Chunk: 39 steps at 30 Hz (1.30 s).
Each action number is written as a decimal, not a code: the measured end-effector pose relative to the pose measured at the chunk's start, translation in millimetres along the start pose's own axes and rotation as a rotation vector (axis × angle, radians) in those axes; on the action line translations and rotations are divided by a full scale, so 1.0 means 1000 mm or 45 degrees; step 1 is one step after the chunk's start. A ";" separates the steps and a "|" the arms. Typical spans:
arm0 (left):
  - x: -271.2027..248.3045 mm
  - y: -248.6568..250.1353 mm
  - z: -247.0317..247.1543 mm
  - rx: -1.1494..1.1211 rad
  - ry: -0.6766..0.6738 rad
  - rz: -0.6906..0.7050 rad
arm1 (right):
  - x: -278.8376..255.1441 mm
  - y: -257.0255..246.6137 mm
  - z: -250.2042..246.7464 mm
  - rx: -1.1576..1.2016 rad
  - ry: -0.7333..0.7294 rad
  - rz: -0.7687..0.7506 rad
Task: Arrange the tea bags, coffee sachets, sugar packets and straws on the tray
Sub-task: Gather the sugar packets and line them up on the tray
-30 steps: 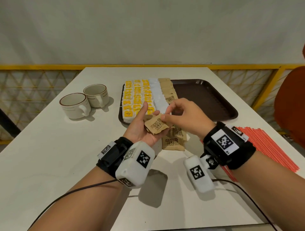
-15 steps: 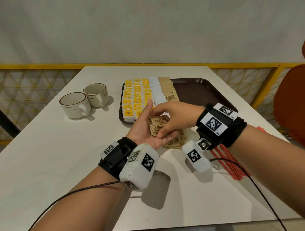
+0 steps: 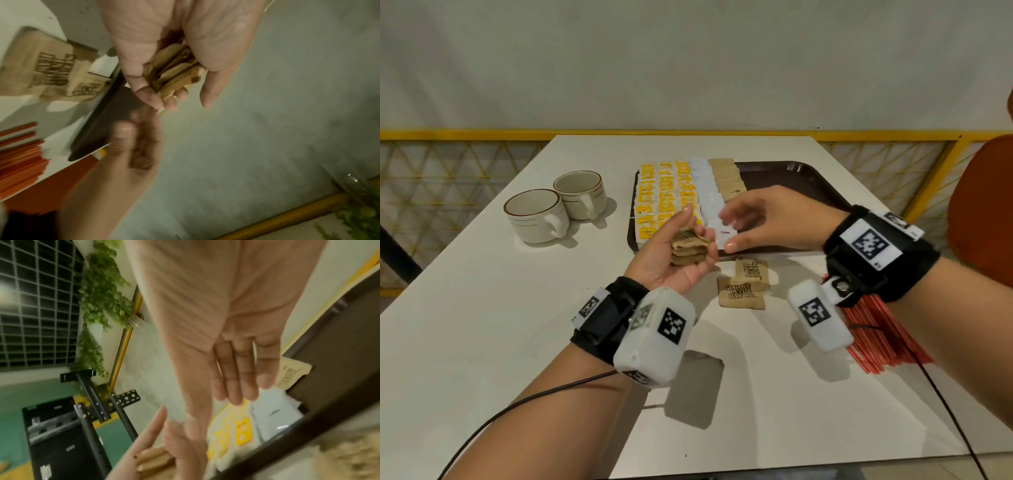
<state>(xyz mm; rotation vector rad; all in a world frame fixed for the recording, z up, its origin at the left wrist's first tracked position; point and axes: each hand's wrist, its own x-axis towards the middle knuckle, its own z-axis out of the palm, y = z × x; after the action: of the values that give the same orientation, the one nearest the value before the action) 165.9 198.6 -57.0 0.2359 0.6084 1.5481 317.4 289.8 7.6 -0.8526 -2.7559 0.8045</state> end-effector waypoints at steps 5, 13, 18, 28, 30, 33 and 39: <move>0.004 0.015 -0.008 -0.018 0.075 -0.001 | -0.020 0.020 0.020 -0.456 -0.239 0.217; 0.001 0.007 -0.006 0.098 0.073 -0.095 | -0.011 0.023 0.045 -0.445 -0.220 0.179; 0.001 0.007 -0.006 0.109 0.108 -0.108 | -0.001 0.018 0.041 -0.408 -0.334 0.210; 0.001 0.006 -0.005 0.137 0.141 -0.138 | 0.000 0.021 0.031 -0.257 -0.370 0.204; 0.001 0.006 -0.006 0.159 0.148 -0.125 | 0.000 0.022 0.027 -0.220 -0.350 0.204; 0.001 0.007 -0.006 0.217 0.153 -0.049 | -0.001 0.021 0.012 0.065 -0.056 0.229; -0.003 0.002 0.000 0.378 0.092 -0.053 | 0.006 0.011 0.013 1.370 0.316 0.190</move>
<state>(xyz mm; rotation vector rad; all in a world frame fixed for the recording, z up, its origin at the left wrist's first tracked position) 164.7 195.5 -55.3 0.3899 0.8957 1.4276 313.9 294.7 -9.4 -0.7983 -1.6312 1.7758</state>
